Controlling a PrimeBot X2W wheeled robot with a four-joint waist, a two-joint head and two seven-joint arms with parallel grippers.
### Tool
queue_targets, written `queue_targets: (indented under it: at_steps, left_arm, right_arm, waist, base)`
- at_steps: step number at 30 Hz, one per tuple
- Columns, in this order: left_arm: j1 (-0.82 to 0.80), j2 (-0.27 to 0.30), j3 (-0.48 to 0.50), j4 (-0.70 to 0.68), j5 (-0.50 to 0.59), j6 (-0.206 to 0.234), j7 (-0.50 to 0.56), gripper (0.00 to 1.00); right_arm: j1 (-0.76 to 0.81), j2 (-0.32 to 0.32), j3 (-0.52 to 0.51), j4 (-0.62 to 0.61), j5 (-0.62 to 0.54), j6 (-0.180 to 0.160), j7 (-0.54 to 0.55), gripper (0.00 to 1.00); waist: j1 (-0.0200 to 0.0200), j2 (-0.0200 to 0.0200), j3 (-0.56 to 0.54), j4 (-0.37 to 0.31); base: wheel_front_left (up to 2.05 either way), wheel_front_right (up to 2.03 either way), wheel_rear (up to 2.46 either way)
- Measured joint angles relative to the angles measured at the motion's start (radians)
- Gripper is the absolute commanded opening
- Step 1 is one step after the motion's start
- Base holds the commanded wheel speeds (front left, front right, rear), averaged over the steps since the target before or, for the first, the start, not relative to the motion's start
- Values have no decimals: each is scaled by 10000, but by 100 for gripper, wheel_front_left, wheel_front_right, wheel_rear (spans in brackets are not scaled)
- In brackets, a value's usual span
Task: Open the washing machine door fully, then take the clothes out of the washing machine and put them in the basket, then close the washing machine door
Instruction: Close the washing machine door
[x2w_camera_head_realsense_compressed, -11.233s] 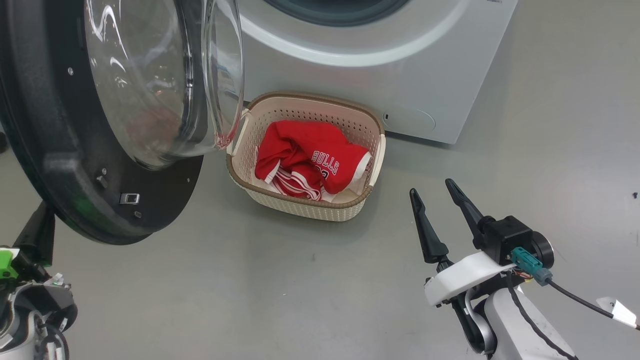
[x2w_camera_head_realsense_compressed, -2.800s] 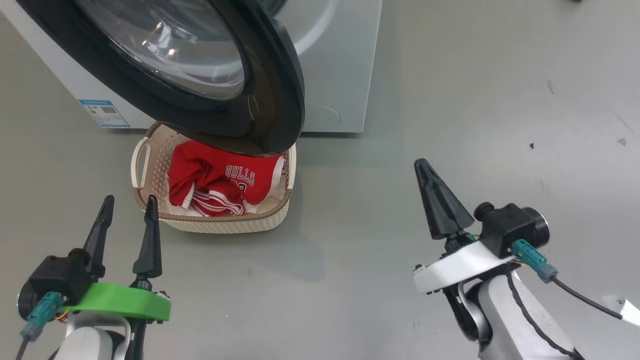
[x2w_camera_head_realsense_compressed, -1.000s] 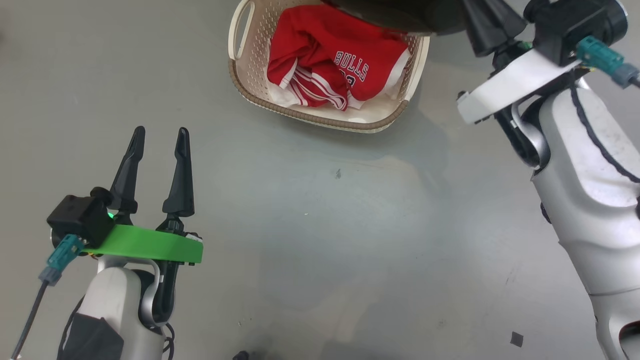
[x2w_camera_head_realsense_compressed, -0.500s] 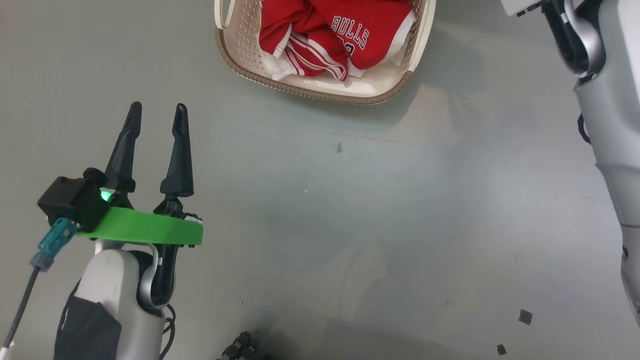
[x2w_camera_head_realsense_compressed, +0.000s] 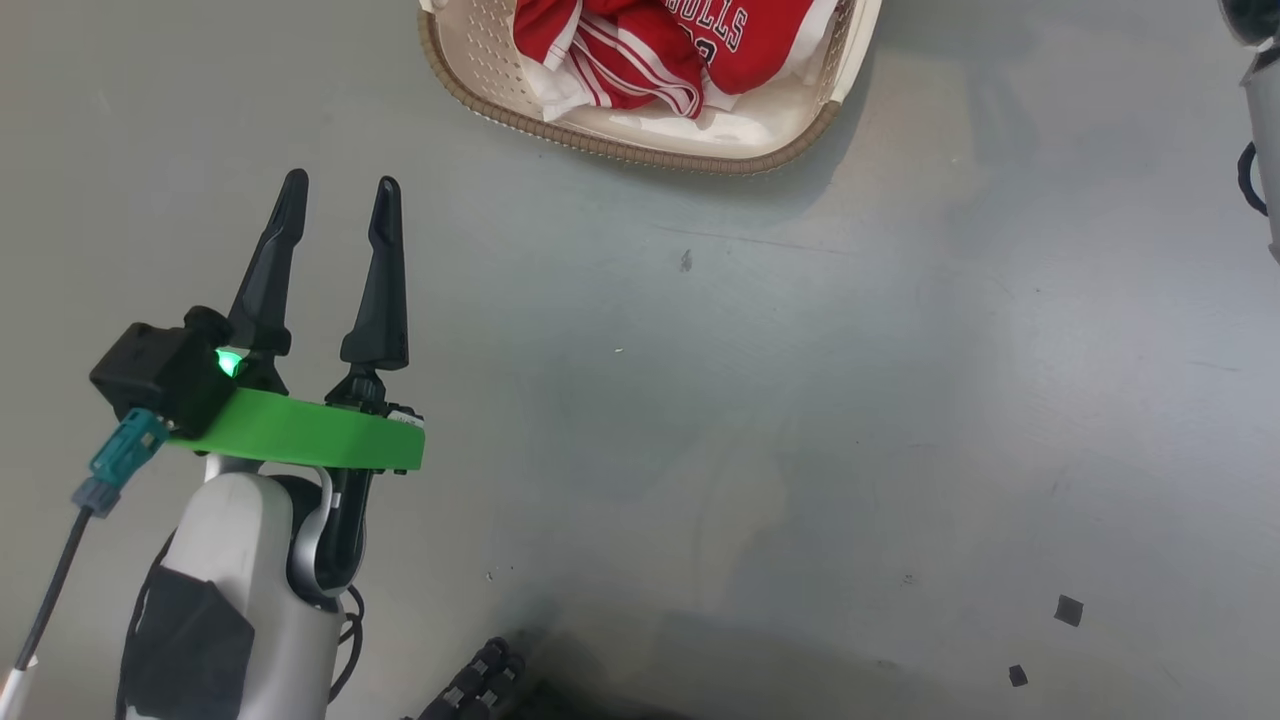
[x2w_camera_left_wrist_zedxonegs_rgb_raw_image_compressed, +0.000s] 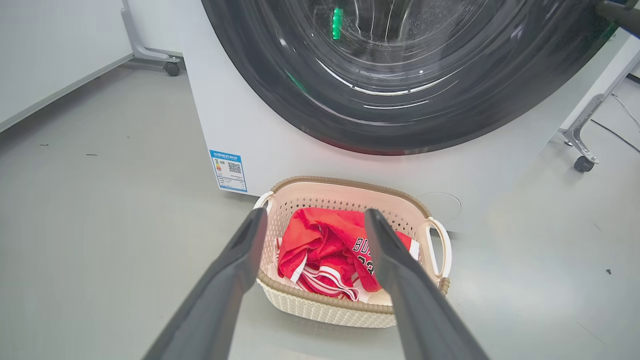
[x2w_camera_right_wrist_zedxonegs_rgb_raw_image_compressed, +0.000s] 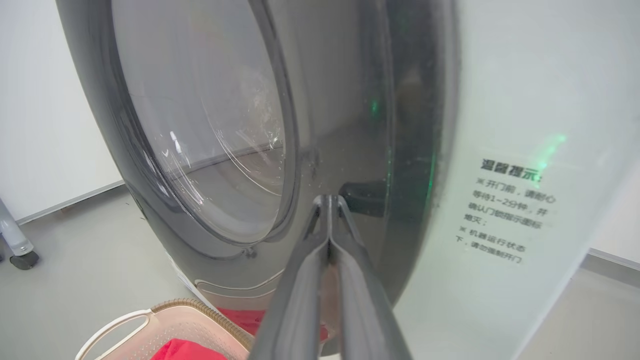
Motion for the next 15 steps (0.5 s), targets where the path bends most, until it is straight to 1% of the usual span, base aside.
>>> queue_targets:
  at_steps: [7,9,15]
  left_arm:
    - [-46,-6,-42,56,-75,0,0,100]
    - [-85,-6,-44,65,-75,0,2,100]
    - [-108,-15,-8,274,-75,0,0,100]
  right_arm:
    - [-417,13,-38,359,-27,-48,-29,0]
    - [-457,75,-82,439,-73,-98,-105,0]
    - [-534,224,-109,963,-63,-94,-485,0]
  waist:
    - [0,0,87,59]
    - [0,0,111,74]
    - [0,0,37,49]
  base:
    - [0,0,0]
    - [0,0,0]
    - [0,0,0]
